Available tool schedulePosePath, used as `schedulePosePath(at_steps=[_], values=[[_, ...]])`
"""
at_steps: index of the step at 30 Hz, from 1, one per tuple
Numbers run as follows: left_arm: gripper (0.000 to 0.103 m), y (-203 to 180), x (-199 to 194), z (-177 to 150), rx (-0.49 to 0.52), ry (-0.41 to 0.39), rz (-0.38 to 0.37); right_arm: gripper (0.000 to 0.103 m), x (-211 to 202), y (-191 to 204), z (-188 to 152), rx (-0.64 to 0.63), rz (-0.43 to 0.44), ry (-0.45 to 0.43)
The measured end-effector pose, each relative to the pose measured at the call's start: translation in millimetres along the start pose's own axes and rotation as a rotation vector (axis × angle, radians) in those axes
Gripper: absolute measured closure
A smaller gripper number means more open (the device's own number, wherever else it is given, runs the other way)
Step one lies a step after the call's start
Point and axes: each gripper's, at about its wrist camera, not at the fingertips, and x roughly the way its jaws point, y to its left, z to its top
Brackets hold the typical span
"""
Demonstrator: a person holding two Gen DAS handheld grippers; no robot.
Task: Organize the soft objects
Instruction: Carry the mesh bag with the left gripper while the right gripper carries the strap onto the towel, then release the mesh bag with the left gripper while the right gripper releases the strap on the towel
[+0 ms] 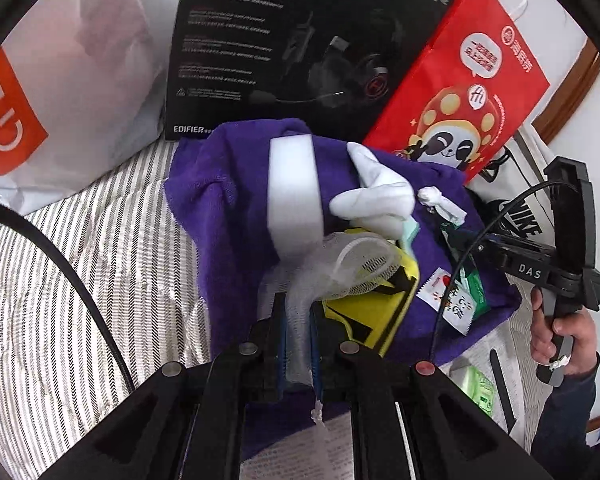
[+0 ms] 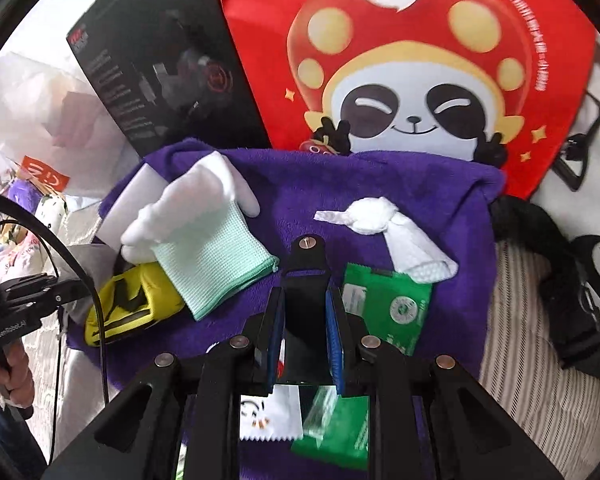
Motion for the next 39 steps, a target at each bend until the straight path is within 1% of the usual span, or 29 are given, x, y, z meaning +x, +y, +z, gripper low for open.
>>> schedulePosePath(at_steps=[5, 6, 14, 16, 18, 20, 21, 23, 24, 26, 27, 28, 30, 33, 36, 39], values=[[0.093, 9, 9, 2, -0.010, 0.018, 0.035, 0.082, 18, 0, 3, 0.010, -0.018, 0.030], [0.093, 10, 10, 2, -0.013, 0.022, 0.026, 0.082, 21, 0, 4, 0.011, -0.021, 0.034], [0.093, 0, 19, 5, 0.048, 0.037, 0.097, 0.081, 29, 6, 3, -0.013, -0.034, 0.042], [0.090, -3, 21, 5, 0.065, 0.046, 0.117, 0.076, 29, 7, 3, -0.021, -0.024, 0.046], [0.087, -6, 22, 6, 0.070, 0.055, 0.132, 0.061, 30, 11, 3, -0.019, -0.011, 0.051], [0.086, -7, 22, 7, 0.070, 0.066, 0.133, 0.053, 24, 16, 1, -0.026, -0.019, 0.038], [0.084, -8, 21, 7, 0.069, 0.072, 0.132, 0.050, 20, 18, 1, -0.034, -0.026, 0.030], [0.082, -10, 21, 7, 0.069, 0.080, 0.133, 0.046, 12, 21, -1, -0.048, -0.037, 0.017], [0.078, -12, 19, 8, 0.071, 0.082, 0.136, 0.046, 9, 22, -1, -0.049, -0.037, 0.015], [0.057, -14, 15, 8, 0.076, 0.081, 0.138, 0.045, 2, 22, -1, -0.047, -0.036, 0.008], [0.043, -16, 12, 7, 0.082, 0.079, 0.139, 0.045, -2, 23, -3, -0.046, -0.035, 0.006], [0.033, -19, 8, 6, 0.091, 0.075, 0.124, 0.045, -6, 24, -4, -0.044, -0.035, 0.002], [0.027, -24, 0, 4, 0.096, 0.059, 0.089, 0.045, -12, 23, -7, -0.038, -0.036, -0.003], [0.027, -33, -5, 2, 0.122, 0.045, 0.132, 0.045, -23, 19, -14, -0.027, -0.035, -0.010], [0.027, -36, -10, 2, 0.115, 0.049, 0.111, 0.045, -34, 16, -22, -0.020, -0.038, -0.015], [0.027, -42, -17, 1, 0.128, 0.042, 0.111, 0.045, -43, 16, -27, -0.020, -0.042, -0.022]])
